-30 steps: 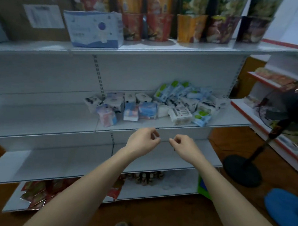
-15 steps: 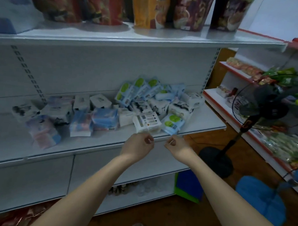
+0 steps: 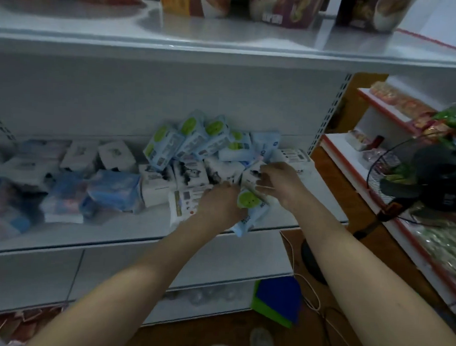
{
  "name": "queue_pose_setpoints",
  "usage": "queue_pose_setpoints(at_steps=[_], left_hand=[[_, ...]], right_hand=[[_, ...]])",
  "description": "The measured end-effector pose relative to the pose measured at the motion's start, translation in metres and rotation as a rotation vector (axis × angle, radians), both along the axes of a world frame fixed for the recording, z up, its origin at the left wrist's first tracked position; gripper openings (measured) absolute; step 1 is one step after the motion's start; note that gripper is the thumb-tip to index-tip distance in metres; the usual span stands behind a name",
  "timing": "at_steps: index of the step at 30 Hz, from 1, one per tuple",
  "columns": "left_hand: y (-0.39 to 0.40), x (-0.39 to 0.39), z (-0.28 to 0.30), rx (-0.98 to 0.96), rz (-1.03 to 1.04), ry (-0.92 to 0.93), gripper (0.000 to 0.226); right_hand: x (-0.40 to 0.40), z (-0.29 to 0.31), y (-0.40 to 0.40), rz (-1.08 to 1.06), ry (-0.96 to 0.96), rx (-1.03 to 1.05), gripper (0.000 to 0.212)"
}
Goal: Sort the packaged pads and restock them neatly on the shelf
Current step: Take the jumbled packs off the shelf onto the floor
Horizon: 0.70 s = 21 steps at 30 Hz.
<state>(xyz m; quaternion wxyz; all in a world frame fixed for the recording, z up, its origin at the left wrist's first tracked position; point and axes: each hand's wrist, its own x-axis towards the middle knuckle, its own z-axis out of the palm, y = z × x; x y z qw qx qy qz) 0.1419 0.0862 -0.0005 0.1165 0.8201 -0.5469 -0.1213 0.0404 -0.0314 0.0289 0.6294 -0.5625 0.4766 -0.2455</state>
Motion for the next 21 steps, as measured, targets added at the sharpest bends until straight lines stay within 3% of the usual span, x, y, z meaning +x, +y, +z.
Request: queue_pose_setpoints(at_steps=[5, 8, 12, 15, 21], left_hand=[[-0.022, -0.012, -0.029, 0.172, 0.084, -0.128, 0.088], [-0.033, -0.023, -0.039, 0.235, 0.107, -0.153, 0.103], [-0.047, -0.031, -0.045, 0.204, 0.194, -0.157, 0.103], [-0.052, -0.041, -0.047, 0.144, 0.270, -0.160, 0.099], [-0.050, -0.061, -0.044, 0.090, 0.372, -0.201, 0.092]], right_hand=[[0.036, -0.012, -0.053, 0.067, 0.005, 0.012, 0.024], [0.048, -0.020, -0.078, 0.114, 0.004, 0.066, 0.026], [0.063, -0.020, -0.097, 0.237, 0.057, 0.123, 0.037], [0.071, -0.016, -0.099, 0.208, 0.027, 0.175, 0.044], [0.072, -0.018, -0.107, 0.231, -0.010, 0.270, 0.020]])
